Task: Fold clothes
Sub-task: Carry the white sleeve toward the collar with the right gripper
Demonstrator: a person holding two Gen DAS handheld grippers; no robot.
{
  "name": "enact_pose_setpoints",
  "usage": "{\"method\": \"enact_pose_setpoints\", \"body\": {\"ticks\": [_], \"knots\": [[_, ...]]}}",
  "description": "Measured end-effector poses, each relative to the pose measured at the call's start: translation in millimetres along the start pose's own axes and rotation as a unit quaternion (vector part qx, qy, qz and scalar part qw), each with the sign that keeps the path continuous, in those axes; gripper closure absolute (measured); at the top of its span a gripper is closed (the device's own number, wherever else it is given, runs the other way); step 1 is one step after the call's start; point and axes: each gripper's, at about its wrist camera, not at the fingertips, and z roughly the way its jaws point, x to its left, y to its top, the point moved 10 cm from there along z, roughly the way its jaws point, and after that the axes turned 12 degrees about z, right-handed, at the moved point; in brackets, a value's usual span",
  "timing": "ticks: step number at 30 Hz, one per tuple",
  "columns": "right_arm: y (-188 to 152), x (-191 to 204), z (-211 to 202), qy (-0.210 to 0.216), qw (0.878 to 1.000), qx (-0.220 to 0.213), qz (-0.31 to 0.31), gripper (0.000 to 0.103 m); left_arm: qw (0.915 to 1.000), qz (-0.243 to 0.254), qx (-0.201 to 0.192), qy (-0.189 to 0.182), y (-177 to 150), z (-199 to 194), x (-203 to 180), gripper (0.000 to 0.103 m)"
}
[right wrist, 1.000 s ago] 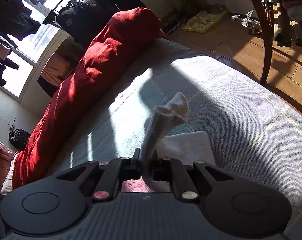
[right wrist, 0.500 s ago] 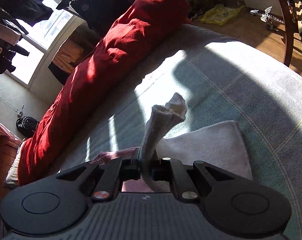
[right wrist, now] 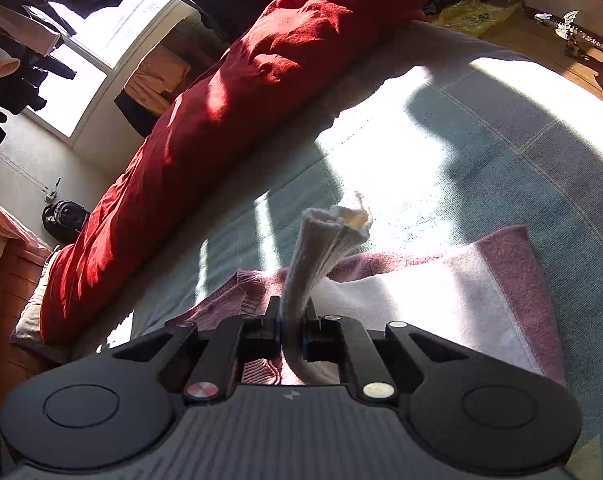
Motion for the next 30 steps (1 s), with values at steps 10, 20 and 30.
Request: {"method": "enact_pose_setpoints", "body": {"ticks": [10,20,30], "knots": [[-16.8,30.3,26.0,0.017,1.0,0.015,-0.005,0.093,1.0,-0.006,0.005,0.0,-22.5,-4.1,6.4,0.028],[-40.3,59.5,54.3,0.037,0.999,0.035,-0.006,0.093,0.9998,-0.011,0.012,-0.008,-43.3,-6.4,9.1,0.028],[-74.3,91.3,81.9,0.062,0.996,0.068,-0.011,0.092,0.9997,-0.015,0.014,-0.01,-60.6,-8.7,15.5,0.028]]}}
